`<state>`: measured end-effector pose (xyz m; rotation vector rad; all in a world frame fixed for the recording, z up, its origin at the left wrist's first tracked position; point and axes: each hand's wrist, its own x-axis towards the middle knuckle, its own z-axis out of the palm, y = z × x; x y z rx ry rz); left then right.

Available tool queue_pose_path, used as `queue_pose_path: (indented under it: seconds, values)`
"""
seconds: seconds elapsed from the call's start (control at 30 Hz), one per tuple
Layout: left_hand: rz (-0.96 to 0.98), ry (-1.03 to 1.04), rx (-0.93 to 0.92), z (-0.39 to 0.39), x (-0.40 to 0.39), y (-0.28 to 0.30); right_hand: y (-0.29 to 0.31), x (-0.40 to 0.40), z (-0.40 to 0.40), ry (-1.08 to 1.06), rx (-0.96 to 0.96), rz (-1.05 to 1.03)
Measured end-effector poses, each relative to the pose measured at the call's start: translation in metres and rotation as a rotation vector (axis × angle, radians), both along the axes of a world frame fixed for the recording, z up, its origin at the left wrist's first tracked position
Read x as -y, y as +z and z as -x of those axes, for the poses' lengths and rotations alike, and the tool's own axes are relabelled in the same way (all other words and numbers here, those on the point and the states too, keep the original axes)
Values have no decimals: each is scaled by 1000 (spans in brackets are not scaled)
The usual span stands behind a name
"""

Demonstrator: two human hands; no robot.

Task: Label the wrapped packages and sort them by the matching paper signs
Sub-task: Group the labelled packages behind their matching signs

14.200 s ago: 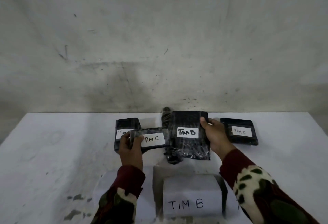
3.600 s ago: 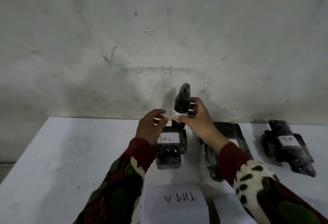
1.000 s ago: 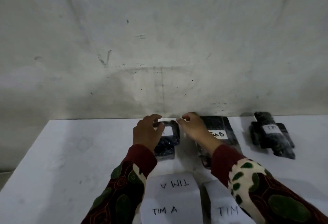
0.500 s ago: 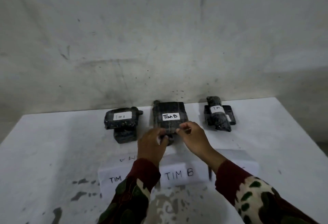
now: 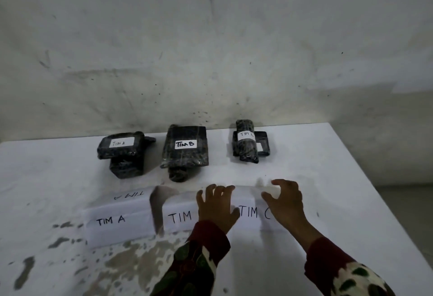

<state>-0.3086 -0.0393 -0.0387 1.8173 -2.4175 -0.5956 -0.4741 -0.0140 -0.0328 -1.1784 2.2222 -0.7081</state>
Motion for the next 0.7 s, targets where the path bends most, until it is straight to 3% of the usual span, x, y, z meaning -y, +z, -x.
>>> queue_pose_path:
  seconds: [0.1, 0.2, 0.7]
  values:
    - [-21, -39, 115, 10, -2, -3, -9, -6, 10, -51, 94, -123]
    - [-29, -47, 105, 23, -7, -4, -14, -7, 18, -41, 177, -163]
    - [-89, -168, 149, 56, -18, -3, -13, -34, 57, 9, 120, -212]
